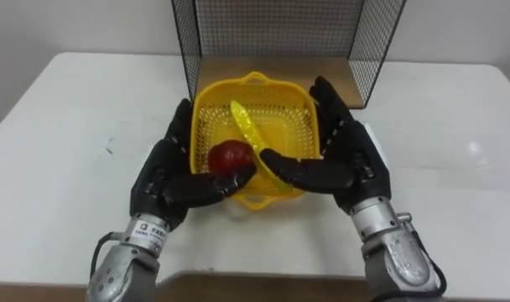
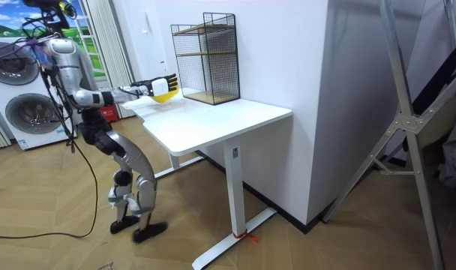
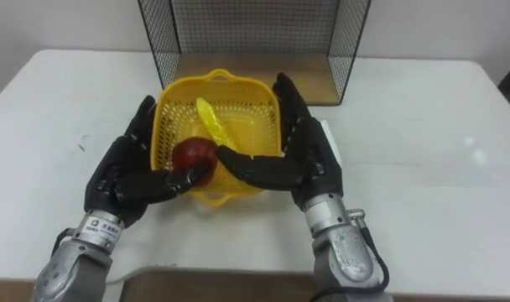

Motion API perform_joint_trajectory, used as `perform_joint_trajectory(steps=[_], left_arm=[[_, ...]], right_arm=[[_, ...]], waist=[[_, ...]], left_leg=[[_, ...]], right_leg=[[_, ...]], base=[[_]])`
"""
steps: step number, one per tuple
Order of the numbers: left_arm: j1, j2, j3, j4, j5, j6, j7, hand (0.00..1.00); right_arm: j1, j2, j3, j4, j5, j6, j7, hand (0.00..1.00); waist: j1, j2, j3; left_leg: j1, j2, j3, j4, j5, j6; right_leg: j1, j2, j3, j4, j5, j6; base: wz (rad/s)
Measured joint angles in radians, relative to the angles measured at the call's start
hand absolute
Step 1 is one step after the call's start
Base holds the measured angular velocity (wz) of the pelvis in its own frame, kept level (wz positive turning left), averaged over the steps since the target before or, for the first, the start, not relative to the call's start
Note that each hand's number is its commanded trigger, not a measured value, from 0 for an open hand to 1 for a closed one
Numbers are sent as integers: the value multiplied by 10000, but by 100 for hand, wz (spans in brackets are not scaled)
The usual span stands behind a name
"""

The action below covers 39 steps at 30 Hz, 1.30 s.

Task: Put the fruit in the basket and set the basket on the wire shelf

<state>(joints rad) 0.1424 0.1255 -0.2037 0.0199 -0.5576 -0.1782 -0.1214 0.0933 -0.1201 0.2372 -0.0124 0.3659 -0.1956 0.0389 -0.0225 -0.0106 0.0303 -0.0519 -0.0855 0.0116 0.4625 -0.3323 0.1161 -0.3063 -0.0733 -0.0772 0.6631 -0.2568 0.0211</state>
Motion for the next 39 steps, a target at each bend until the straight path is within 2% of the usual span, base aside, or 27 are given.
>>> perform_joint_trajectory(steps=[1,2,4,8,14,24,30,34,37,39], left_arm=[[-7,-4,-14,4,18,2,3,0],[-24,-111,-27,67,15,34,41,0],[-144,-123,-26,22,14,39,49,0],[-477,6,26,0,0,41,49,0],[-936,90,42,-14,0,43,187,0],[-1203,82,-91,49,81,44,567,0],[-2148,51,-214,855,91,203,1034,0],[-2904,-236,-169,1762,93,305,1383,0],[-3485,-377,-214,2378,45,588,1852,0],[-3876,-485,-227,2853,30,664,2109,0]], right_arm=[[-22,-1,23,59,0,0,-16,0],[-40,-22,54,178,8,6,-42,0],[-118,-98,23,245,0,38,-81,0],[-411,-51,35,236,51,43,-218,0],[-713,-55,47,237,346,40,-409,0],[-886,-18,98,406,616,42,-879,0],[-1400,47,163,708,733,94,-1417,0],[-2151,291,256,1375,714,228,-1875,0],[-2713,507,284,1953,1002,241,-2155,0],[-3054,533,259,2196,1256,401,-2368,0]], waist=[[0,-28,-9],[-53,88,-16],[61,253,-66],[34,246,-80],[32,245,-87],[-65,247,-86],[-37,272,-76],[1,308,-49],[-74,304,-50],[-82,321,-40]], left_leg=[[-6,-55,40,-1,-14,2],[80,-46,24,-43,-40,-39],[252,113,20,-464,-37,-46],[739,420,132,-1165,26,-145],[1163,579,406,-1624,57,-197],[1622,746,443,-2163,198,-278],[1858,800,430,-2385,286,-280],[1978,845,703,-2415,287,-278],[1996,870,700,-2420,288,-279],[2028,902,702,-2419,292,-286]], right_leg=[[47,253,82,-1137,711,-179],[143,330,215,-1431,1139,-335],[318,479,230,-1853,1234,-377],[797,855,247,-2571,1409,-464],[1021,1117,487,-2887,1466,-498],[1653,1287,477,-3731,1747,-503],[2053,1353,466,-4248,1990,-491],[2235,1421,528,-4488,2148,-489],[2269,1442,494,-4586,2203,-508],[2360,1480,487,-4759,2287,-529]], base=[[15],[8],[-9],[-15],[-17],[-1],[2],[-10],[0],[0]])
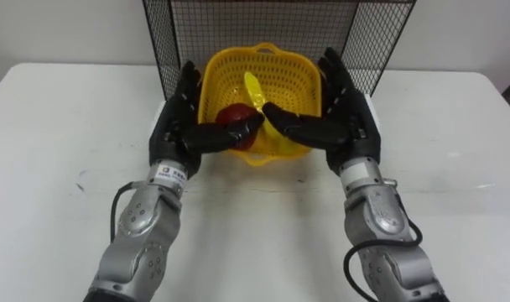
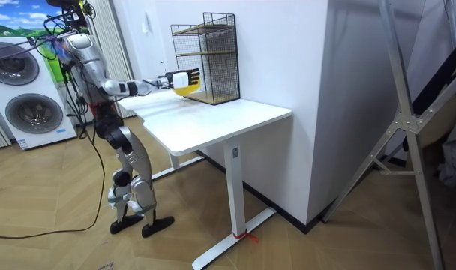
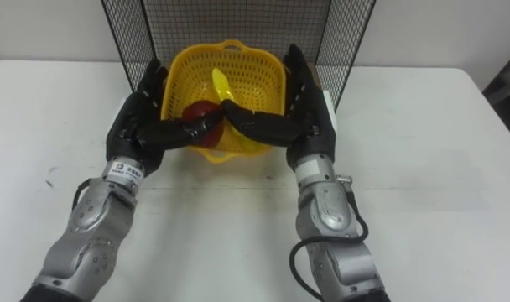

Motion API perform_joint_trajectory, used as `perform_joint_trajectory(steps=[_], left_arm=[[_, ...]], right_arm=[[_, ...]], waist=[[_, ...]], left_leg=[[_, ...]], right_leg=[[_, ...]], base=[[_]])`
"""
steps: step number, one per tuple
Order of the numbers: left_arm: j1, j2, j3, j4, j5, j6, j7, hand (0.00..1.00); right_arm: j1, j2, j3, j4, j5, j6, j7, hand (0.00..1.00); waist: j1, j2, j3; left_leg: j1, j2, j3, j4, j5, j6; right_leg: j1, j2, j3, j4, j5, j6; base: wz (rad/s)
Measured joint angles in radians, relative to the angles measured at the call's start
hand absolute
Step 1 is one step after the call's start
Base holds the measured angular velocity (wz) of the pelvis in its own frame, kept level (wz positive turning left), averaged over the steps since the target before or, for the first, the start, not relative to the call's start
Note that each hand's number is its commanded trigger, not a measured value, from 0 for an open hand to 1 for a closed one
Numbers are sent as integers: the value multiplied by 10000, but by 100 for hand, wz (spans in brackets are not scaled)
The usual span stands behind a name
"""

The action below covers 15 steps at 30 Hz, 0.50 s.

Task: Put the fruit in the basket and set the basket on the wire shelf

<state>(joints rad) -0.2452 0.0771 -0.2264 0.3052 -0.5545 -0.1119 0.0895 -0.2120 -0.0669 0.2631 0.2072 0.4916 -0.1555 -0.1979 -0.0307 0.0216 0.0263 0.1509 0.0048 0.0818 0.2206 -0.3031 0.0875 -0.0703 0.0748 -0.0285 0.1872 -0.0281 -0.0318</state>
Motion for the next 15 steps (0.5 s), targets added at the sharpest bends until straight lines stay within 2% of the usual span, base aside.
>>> perform_joint_trajectory(steps=[2,7,9,11,15], left_arm=[[-526,-155,0,604,0,135,391,0],[-863,-436,-10,821,10,477,817,0],[-930,-458,-4,851,10,690,890,0],[-1262,-508,106,1151,7,1042,972,0],[-1599,-511,269,1205,-4,1452,985,0]], right_arm=[[-487,7,15,428,171,60,-181,0],[-947,47,-20,757,187,332,-674,0],[-1116,73,-58,868,183,511,-842,0],[-1370,280,-243,1016,181,748,-1035,0],[-1637,329,-402,1043,246,952,-1217,0]], waist=[[-15,5,3],[-32,14,9],[-42,15,10],[-45,15,10],[-45,16,8]], left_leg=[[13,16,4,-17,20,-34],[95,72,20,-190,63,-100],[100,90,20,-195,63,-101],[96,110,20,-220,64,-102],[103,134,57,-218,65,-106]], right_leg=[[39,23,12,-76,50,-28],[130,76,5,-276,122,-53],[164,93,2,-341,133,-70],[163,110,-7,-368,139,-81],[167,129,3,-379,140,-82]], base=[[0],[0],[0],[0],[0]])
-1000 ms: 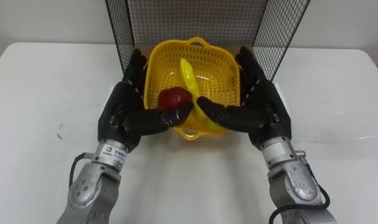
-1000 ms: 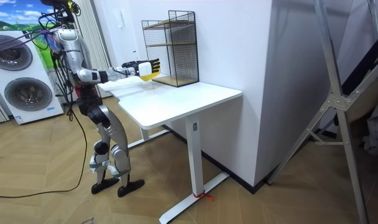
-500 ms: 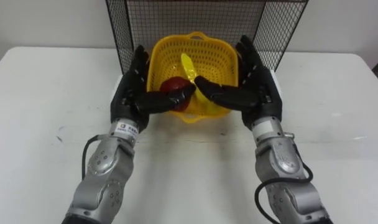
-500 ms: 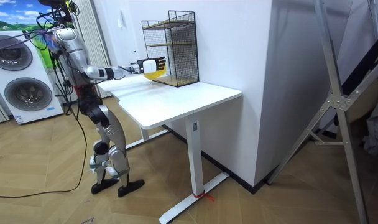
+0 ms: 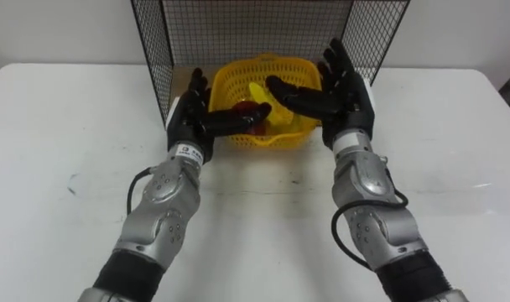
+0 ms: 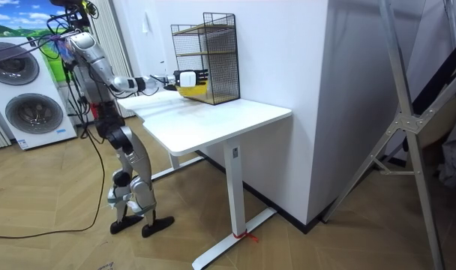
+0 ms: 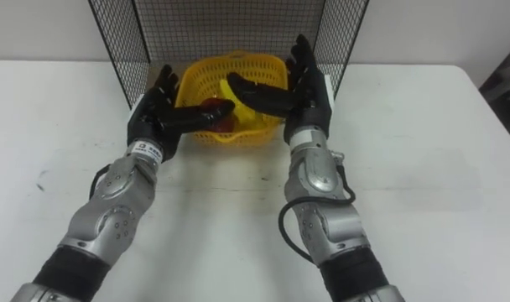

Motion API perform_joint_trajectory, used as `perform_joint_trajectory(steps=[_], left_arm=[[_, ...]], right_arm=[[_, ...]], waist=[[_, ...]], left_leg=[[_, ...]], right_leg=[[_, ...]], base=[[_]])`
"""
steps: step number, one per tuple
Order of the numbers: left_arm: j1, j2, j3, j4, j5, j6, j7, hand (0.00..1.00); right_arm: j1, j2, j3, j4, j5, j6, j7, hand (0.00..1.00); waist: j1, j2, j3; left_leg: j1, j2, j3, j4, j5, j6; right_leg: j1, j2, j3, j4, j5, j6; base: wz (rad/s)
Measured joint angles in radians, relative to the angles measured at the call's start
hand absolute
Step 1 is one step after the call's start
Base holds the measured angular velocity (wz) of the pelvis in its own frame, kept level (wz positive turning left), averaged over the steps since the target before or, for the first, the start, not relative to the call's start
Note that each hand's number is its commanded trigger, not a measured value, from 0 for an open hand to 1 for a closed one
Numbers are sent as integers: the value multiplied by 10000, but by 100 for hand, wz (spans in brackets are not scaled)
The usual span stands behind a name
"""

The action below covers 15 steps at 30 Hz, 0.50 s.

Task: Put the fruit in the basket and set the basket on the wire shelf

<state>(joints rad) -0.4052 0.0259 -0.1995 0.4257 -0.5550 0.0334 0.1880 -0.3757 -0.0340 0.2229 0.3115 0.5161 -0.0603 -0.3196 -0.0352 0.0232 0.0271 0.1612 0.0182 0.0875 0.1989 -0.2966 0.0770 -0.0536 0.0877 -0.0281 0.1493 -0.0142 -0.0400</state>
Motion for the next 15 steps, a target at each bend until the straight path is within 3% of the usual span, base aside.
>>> perform_joint_trajectory(steps=[4,6,7,8,9,10,11,13,15], left_arm=[[-165,-6,218,131,13,167,0,0],[-177,-7,352,304,70,332,0,0],[-178,-26,401,467,289,426,-1,0],[-188,-50,458,622,444,486,-2,0],[-255,-57,487,758,444,485,-2,0],[-540,-62,526,1118,421,485,-9,0],[-674,-123,525,1270,425,483,-10,0],[-697,-121,598,1332,413,495,-9,0],[-796,-119,590,1330,351,495,1,0]], right_arm=[[-410,46,23,578,294,402,-74,0],[-528,73,49,843,388,645,-79,0],[-577,99,144,1037,340,757,-82,0],[-637,163,189,1267,269,827,-89,0],[-735,183,193,1481,235,834,-89,0],[-827,148,98,1737,319,887,-89,0],[-809,155,28,1748,352,1038,-94,0],[-797,193,-87,1673,229,1266,-100,0],[-972,191,-131,1659,237,1280,-129,0]], waist=[[112,-1,-1],[126,-6,-1],[152,-67,32],[171,-160,90],[167,-184,111],[230,-225,144],[272,-309,173],[403,-479,77],[421,-448,80]], left_leg=[[-97,19,539,637,-41,-73],[-678,80,797,2156,-209,-448],[-1415,85,672,3698,-31,-1036],[-2045,74,390,4536,-67,-1146],[-2262,148,190,4362,-178,-988],[-2725,374,-217,3485,-189,-1033],[-3132,599,-455,2932,418,-922],[-3082,569,-203,2818,508,-718],[-3011,477,-76,2718,577,-587]], right_leg=[[103,21,127,52,-22,-34],[157,-70,111,197,-151,-96],[162,-240,330,440,-257,-65],[156,-407,504,690,-404,-13],[136,-422,522,819,-503,13],[-2,-392,528,1168,-702,28],[-232,-359,604,1634,-995,105],[-516,-461,746,2139,-1234,268],[-499,-583,552,2059,-1202,332]], base=[[-21],[-22],[-16],[-13],[-7],[-4],[-16],[-29],[-8]])
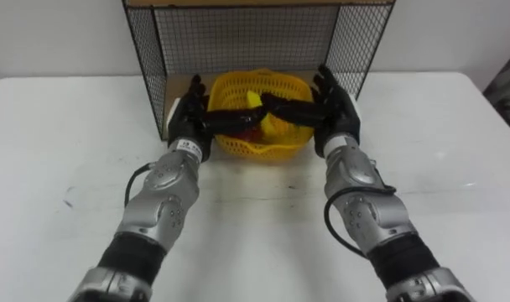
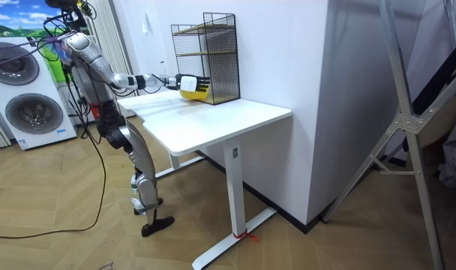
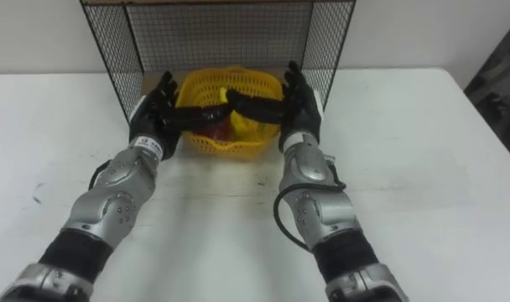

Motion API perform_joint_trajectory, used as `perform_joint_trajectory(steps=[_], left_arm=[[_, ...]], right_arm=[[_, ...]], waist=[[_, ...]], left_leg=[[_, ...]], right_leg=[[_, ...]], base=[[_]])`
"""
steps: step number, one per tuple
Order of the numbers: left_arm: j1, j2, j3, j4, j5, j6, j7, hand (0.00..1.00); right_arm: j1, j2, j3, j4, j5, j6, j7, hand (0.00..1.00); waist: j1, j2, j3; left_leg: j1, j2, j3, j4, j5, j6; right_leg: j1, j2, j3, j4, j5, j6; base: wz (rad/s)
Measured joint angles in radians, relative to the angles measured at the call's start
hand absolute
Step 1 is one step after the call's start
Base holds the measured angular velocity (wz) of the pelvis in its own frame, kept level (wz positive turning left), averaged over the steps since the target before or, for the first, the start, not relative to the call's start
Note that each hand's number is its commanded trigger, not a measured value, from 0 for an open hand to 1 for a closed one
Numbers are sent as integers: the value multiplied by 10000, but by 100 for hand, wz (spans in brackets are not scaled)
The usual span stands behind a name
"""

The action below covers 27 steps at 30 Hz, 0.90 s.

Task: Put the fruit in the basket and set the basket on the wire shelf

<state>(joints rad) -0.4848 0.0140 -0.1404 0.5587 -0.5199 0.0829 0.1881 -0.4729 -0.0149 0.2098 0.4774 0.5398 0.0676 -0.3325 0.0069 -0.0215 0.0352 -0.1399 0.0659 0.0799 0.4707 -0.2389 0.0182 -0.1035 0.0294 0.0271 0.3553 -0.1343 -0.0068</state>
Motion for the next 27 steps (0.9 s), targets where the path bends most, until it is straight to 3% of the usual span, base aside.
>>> perform_joint_trajectory(steps=[2,5,11,18,25,27], left_arm=[[-46,-35,-31,-14,16,2,51,0],[-213,-87,-37,-21,107,108,203,0],[-974,-105,16,457,7,297,238,0],[-2038,-149,210,1712,-12,290,249,0],[-2553,-234,199,2324,53,-34,273,0],[-2707,-235,200,2411,96,-38,274,0]], right_arm=[[-202,8,-62,2,56,-6,-197,0],[-458,48,-77,1,59,-10,-452,0],[-1130,96,-437,782,521,-4,-565,0],[-2097,159,-678,1806,490,-20,-570,0],[-2750,143,-681,2805,505,-186,-528,0],[-2989,143,-705,3142,555,-228,-450,0]], waist=[[-10,33,-20],[-23,49,-29],[-24,65,-32],[-27,87,-19],[-25,85,-8],[-22,99,43]], left_leg=[[136,-252,-37,-309,135,78],[133,-445,-113,-652,302,119],[81,-491,-275,-794,350,109],[-111,-595,-291,-1137,484,137],[-422,-609,-288,-1268,560,183],[-463,-625,-282,-1289,579,198]], right_leg=[[5,-175,-57,-89,-34,66],[-40,-307,-117,-232,-4,115],[-76,-416,-544,-290,-4,57],[-408,-527,-618,-320,-6,59],[-695,-637,-693,-462,24,93],[-743,-646,-694,-463,30,102]], base=[[10],[9],[9],[-1],[1],[0]])
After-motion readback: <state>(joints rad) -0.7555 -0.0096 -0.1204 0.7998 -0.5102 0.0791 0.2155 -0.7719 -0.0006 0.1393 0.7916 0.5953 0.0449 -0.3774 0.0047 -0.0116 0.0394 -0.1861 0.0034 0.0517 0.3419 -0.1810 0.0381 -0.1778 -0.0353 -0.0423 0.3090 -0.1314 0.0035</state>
